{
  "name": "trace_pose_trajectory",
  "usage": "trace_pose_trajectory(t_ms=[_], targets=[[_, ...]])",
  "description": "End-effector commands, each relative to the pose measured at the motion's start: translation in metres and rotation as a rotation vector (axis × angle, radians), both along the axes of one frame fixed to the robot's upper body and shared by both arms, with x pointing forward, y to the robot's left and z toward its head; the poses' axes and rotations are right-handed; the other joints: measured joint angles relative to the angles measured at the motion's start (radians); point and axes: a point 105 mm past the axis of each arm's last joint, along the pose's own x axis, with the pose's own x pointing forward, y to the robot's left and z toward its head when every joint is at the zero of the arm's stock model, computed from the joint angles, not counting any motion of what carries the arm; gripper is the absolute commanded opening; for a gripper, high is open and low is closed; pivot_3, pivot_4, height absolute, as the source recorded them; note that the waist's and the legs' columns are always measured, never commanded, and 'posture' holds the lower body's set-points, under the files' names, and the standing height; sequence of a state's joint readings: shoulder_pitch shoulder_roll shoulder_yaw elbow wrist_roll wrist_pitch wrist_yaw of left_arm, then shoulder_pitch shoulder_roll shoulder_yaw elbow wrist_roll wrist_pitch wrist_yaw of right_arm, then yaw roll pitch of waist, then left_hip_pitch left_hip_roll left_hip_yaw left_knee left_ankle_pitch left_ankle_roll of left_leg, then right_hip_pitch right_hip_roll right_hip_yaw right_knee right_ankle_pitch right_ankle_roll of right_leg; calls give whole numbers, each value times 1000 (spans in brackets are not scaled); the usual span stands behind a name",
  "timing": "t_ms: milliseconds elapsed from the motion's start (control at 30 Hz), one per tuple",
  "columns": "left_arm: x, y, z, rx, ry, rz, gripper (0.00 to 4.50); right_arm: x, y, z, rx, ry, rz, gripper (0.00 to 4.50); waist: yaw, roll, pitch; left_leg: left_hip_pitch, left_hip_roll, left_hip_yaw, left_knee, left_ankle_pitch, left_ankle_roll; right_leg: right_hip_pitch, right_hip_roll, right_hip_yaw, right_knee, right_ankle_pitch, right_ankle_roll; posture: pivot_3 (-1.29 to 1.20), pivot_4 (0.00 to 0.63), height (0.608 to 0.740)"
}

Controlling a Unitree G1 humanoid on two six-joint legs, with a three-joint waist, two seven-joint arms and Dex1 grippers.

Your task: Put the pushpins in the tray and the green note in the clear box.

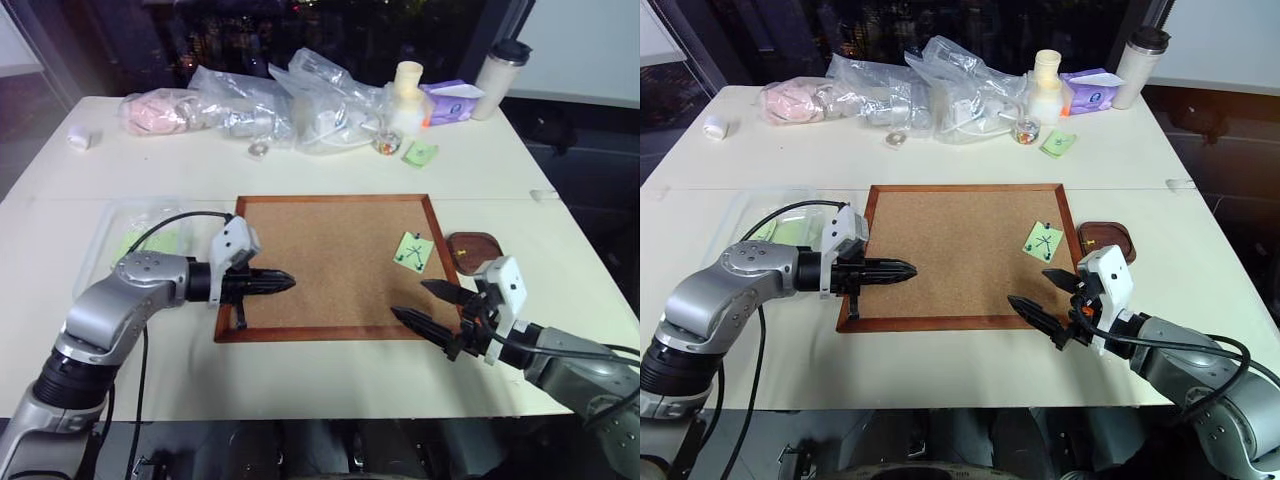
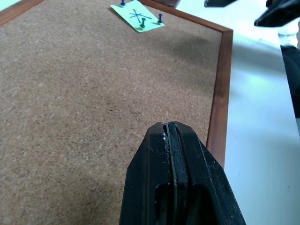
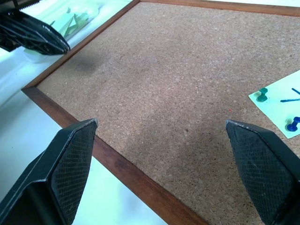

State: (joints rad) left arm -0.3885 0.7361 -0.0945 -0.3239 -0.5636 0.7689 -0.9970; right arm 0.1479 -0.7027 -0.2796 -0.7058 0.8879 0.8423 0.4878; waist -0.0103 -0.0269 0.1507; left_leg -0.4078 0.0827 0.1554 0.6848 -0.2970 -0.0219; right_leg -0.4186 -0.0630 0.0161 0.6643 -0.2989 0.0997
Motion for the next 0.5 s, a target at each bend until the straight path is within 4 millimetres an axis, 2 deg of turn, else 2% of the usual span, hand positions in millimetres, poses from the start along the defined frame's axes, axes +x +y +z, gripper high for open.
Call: trace_pose_trajectory(t_ms=[33, 133, 500], targets=[[1, -1, 16, -39, -33, -7, 39, 0, -2, 8, -15, -35, 8, 4500, 0, 0, 0, 0, 0, 0, 0, 0, 0, 0, 0, 0, 0, 0, 0, 0, 150, 734], [6, -2, 23, -87, -40, 12, 39, 1, -2, 9, -16, -39, 10, 4500, 0, 0, 0, 0, 0, -1, 0, 0, 0, 0, 0, 0, 0, 0, 0, 0, 150, 734], [7, -1, 21, -76, -36, 15, 39, 5, -2, 8, -28, -46, 2, 4500, 0, 0, 0, 0, 0, -2, 0, 0, 0, 0, 0, 0, 0, 0, 0, 0, 150, 734]])
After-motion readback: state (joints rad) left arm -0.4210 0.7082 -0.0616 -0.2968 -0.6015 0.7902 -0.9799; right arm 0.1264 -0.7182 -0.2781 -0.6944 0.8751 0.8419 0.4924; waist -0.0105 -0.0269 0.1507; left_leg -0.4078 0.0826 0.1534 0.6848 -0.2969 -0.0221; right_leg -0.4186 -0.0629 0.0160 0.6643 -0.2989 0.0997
